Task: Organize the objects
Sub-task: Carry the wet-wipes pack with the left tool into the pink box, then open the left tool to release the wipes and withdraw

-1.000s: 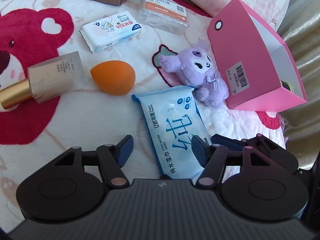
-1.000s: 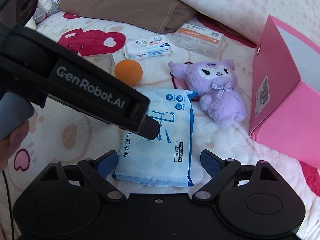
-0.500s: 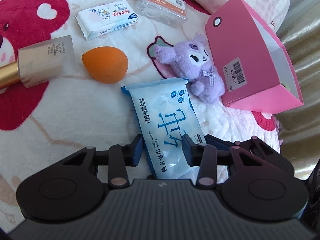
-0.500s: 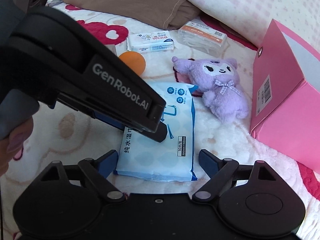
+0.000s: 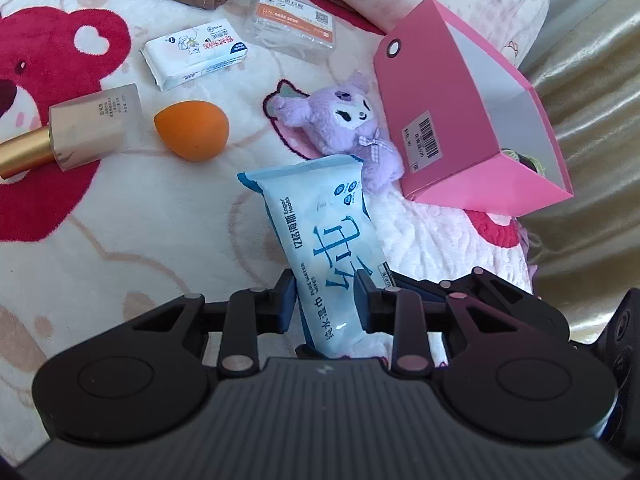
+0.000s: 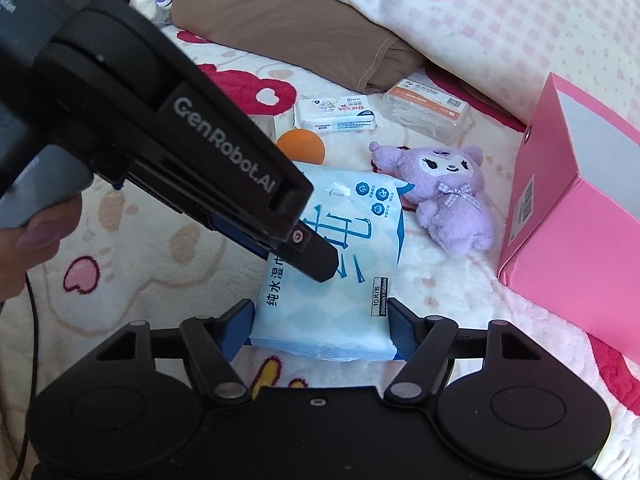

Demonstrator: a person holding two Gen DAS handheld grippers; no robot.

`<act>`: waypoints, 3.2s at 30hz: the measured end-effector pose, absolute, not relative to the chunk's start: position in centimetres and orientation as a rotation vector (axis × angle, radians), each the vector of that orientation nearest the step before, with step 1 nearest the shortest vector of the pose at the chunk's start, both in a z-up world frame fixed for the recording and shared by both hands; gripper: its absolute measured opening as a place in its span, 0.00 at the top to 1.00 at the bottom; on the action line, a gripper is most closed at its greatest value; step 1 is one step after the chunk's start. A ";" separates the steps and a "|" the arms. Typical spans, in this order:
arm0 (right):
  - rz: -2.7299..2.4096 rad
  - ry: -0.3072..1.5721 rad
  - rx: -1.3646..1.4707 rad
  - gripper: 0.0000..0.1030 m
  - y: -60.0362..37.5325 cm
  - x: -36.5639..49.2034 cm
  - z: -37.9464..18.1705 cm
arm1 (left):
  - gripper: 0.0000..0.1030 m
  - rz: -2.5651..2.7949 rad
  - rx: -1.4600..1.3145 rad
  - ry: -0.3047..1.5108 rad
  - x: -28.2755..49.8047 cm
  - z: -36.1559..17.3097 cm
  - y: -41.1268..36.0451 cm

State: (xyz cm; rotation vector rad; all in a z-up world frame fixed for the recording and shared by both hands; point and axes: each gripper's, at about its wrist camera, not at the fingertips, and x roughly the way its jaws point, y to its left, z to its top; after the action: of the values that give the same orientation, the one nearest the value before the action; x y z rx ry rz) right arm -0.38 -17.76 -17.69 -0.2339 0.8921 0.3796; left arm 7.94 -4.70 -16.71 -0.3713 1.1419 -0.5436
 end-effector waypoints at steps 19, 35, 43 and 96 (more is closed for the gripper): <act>0.303 0.675 -0.302 0.27 -23.7 -1.1 -7.5 | 0.72 -0.674 -0.178 0.907 8.3 -4.7 -12.3; 0.069 0.719 -0.115 0.27 -34.7 6.9 -5.4 | 0.71 -0.737 -0.096 1.014 18.1 -2.3 -26.5; 0.016 0.907 0.136 0.28 -38.5 11.4 -11.5 | 0.70 -0.664 -0.034 1.227 23.1 -9.1 -31.1; 0.165 0.771 -0.045 0.26 -29.3 -1.3 0.3 | 0.34 -0.522 -0.077 1.003 7.8 3.8 -11.7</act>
State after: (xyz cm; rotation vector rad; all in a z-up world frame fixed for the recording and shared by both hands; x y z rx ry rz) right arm -1.25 -29.30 0.30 -0.0447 0.7715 0.1652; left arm 7.79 -11.67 3.75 -0.0768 1.0034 -0.5218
